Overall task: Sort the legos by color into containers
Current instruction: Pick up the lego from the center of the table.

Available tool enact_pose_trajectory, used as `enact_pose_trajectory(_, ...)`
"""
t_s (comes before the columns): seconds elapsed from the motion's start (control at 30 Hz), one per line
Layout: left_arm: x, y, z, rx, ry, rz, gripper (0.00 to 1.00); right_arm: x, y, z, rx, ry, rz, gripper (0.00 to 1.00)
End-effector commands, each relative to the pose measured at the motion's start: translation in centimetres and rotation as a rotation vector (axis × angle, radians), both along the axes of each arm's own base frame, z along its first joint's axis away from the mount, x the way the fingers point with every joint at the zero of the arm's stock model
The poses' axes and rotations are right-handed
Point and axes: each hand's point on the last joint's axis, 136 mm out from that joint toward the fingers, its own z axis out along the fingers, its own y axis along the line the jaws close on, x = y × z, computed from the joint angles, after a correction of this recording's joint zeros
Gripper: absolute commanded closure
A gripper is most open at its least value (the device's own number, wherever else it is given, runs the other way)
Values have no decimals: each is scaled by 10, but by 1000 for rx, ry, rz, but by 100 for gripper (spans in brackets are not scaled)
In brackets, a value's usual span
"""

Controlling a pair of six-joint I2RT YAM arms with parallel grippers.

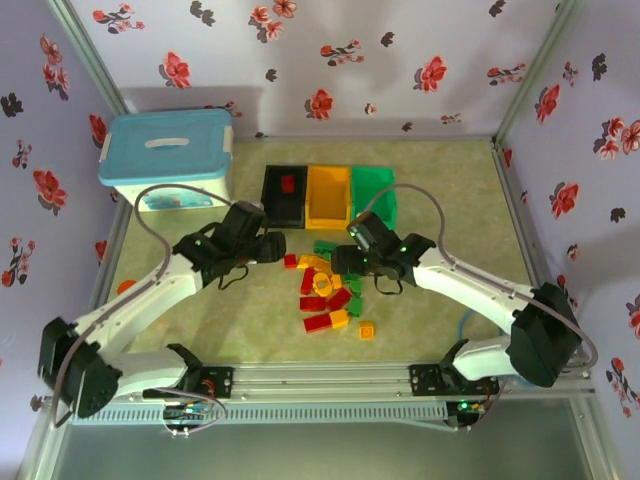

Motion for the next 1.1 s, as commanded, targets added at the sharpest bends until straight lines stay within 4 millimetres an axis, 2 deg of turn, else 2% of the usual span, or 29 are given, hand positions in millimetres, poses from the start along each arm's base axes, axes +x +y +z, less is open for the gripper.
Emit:
enact_pose_trajectory(0.0, -7, 16, 5, -3, -32, 80, 27, 9, 12, 14, -31, -11, 32, 18)
enact_pose_trajectory(0.13, -15, 25, 9, -26, -50, 114, 27, 10, 23, 26, -34, -23, 79, 17)
enact_pose_trajectory(0.23, -21, 31, 9, -50, -49, 142, 27, 12, 36, 27, -16, 3, 109, 19)
enact_pose_trajectory(0.4, -36, 40, -4, -34, -18, 146, 26, 20, 54, 12, -90, 54, 140, 21)
enact_pose_trajectory(0.57, -41, 47, -8, -40, -44, 147, 26, 20, 100, 2, -108, 46, 227, 22)
enact_pose_trajectory(0.63, -44, 52, -10, -38, -54, 153, 26, 22, 114, -8, -141, 58, 256, 23)
enact_pose_trajectory(0.93, -73, 83, -16, -98, -76, 208, 26, 33, 139, -49, -241, 130, 294, 28)
enact_pose_trajectory(1.07, -84, 93, -21, -90, -58, 218, 26, 37, 149, -60, -267, 145, 306, 32)
